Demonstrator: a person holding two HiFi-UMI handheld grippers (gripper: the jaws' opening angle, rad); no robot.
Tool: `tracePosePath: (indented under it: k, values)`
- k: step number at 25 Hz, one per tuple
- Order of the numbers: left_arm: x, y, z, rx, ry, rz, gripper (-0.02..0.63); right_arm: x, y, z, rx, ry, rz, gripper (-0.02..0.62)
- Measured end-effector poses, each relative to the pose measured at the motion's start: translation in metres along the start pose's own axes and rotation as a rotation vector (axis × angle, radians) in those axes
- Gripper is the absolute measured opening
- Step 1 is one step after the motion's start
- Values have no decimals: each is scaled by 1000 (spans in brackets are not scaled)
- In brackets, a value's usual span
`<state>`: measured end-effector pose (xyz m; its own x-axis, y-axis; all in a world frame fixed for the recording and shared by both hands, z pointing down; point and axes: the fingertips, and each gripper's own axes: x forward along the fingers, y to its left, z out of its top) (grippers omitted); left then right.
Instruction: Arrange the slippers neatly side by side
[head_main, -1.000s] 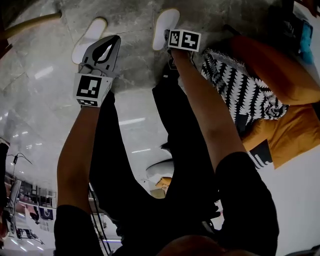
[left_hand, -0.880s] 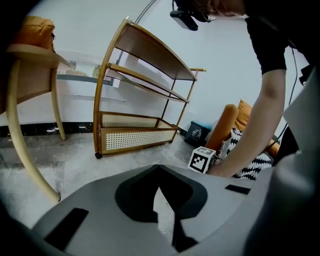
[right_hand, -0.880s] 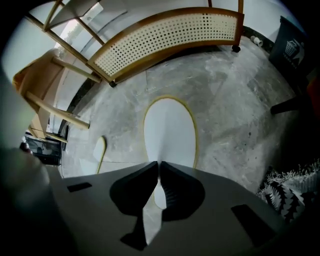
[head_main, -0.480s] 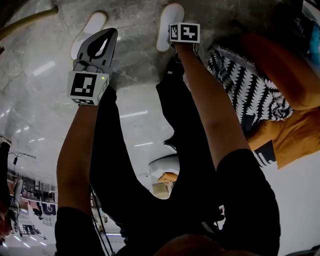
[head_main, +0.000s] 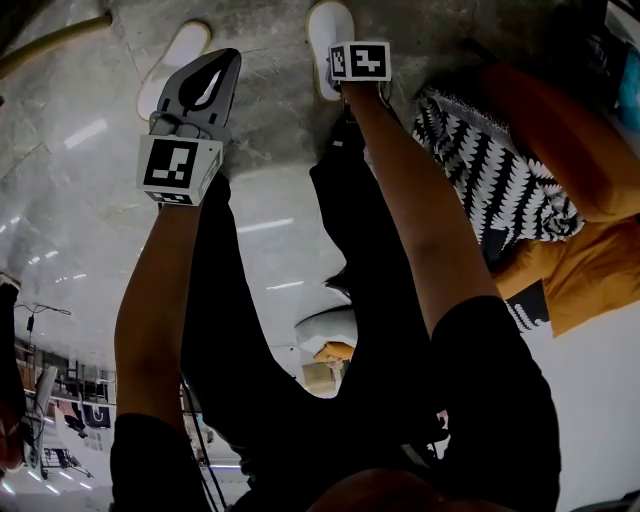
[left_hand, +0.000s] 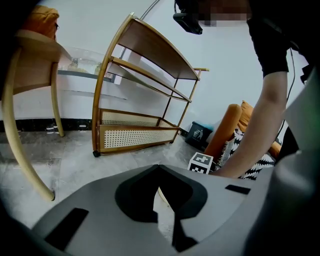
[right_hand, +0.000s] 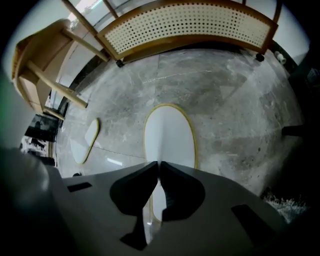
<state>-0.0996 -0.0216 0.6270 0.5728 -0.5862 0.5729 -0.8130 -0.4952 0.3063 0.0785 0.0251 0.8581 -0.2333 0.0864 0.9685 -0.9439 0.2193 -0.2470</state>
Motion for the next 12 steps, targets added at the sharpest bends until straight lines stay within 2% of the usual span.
tracePosePath:
  k: [4,12]
  values:
    - [-2,-2,2,11,1,-10,14,0,-4,-1,118,-6,5,43]
    - [-5,4,3,1,-4,5,14,0,-4,-2,74,-8,7,49]
